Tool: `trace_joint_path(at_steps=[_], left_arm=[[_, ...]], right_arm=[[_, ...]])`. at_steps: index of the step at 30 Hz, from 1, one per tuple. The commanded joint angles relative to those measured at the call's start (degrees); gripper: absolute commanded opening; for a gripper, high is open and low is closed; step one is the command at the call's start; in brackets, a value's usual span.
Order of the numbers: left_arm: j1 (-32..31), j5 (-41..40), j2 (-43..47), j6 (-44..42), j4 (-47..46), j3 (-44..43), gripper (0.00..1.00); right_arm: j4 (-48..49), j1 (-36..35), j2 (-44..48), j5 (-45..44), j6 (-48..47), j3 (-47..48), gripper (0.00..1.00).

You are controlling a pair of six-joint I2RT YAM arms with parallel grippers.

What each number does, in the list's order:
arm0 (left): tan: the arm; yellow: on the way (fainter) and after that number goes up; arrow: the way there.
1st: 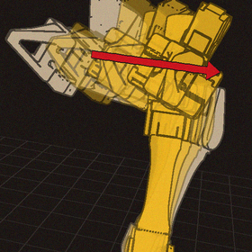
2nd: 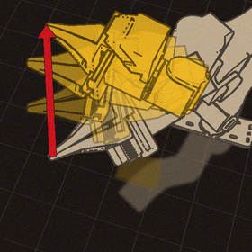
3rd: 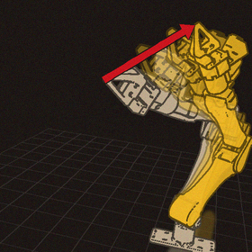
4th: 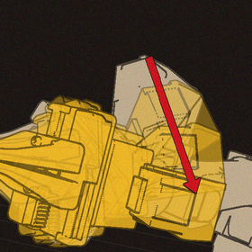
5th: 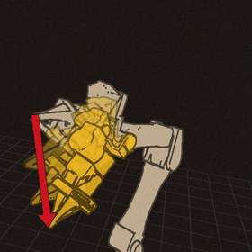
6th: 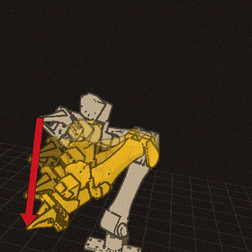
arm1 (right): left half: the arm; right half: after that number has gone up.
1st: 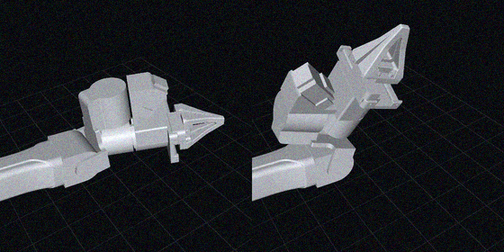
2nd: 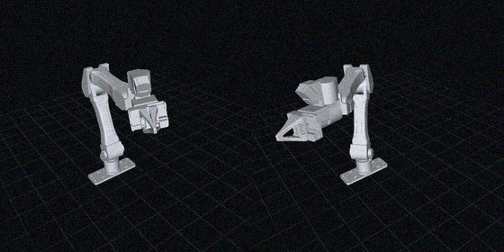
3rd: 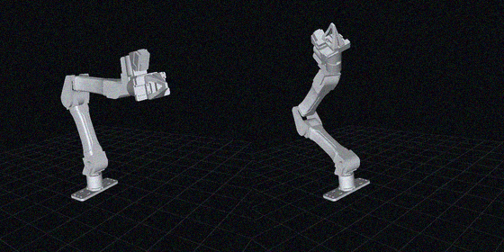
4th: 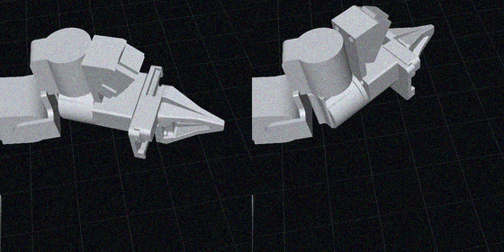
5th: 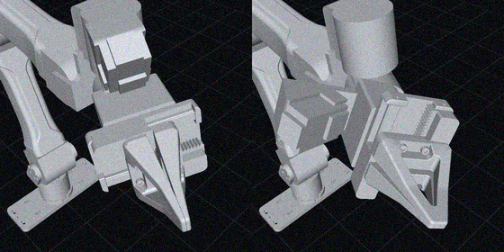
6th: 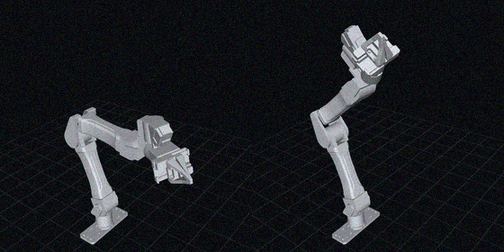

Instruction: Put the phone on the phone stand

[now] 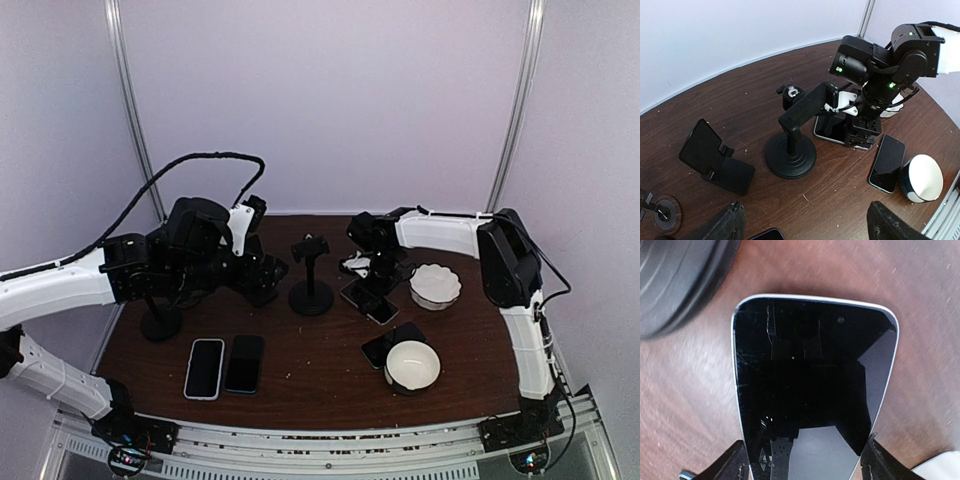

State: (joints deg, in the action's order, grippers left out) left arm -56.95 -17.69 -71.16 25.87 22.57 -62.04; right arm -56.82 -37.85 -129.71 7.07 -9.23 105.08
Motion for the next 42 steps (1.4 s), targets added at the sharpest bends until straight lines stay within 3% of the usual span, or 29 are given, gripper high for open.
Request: trace_joint_path(at_steps=[1,2,3,14,23,26,27,28,30,31,34,36,42], left_arm=[[0.3,1.1,-0.3,0.2,-1.4,-0.1,0.88],[0.3,1.1,-0.3,0.2,-1.5,-0.1,0.88],[0.3,1.1,-0.5,0.1,-1.6,-0.2,0.88],[0.4,2.2,-2.7,-0.1,-2.6,-1.6,0.88],[1.8,6.4,-8.8,-0.6,2.0,-13.4,0.86],[1.8,7.1,-9.8,-0.8,2.2,-15.2,0.86],[1.8,7.1,-9.9,-0.8,2.2,-15.3,0.86],[1.8,7.0,-10.0,-0.8,2.1,-15.2,0.86],[1.8,7.1,-9.7,-0.5,2.0,-14.9,0.86],[1.8,7.2,-9.6,-0.2,1.9,-14.6,0.86],[1.8,7.6,-8.5,1.0,1.3,-13.0,0.86],[1.8,7.7,-7.6,1.5,1.0,-11.8,0.86],[1.8,7.0,-6.9,1.5,2.1,-10.3,0.86]], right_arm=[[-2.4,-0.3,3.4,2.8,-0.2,-2.0,0.19],[-2.4,-0.3,3.7,3.0,-0.1,-2.1,0.01],[-2.0,-0.3,4.0,3.0,-0.1,-2.5,0.00],[-0.1,-0.1,13.0,1.6,-0.6,-5.4,0.00],[2.1,-0.1,23.5,0.6,-1.9,-8.8,0.00],[1.9,0.0,23.1,0.8,-2.4,-7.7,0.00],[1.5,0.0,22.2,0.7,-2.5,-6.8,0.04],[0.9,0.1,21.1,0.7,-2.6,-5.7,0.15],[-0.4,0.2,18.8,0.3,-2.8,-3.8,0.53],[-1.0,0.2,17.7,-0.4,-3.4,-3.1,0.66],[-3.5,0.2,13.4,-2.1,-5.8,-1.2,0.93],[-5.5,0.4,10.5,-3.0,-6.6,0.8,1.00],[-7.5,0.9,3.3,-2.4,-5.7,5.7,1.00]])
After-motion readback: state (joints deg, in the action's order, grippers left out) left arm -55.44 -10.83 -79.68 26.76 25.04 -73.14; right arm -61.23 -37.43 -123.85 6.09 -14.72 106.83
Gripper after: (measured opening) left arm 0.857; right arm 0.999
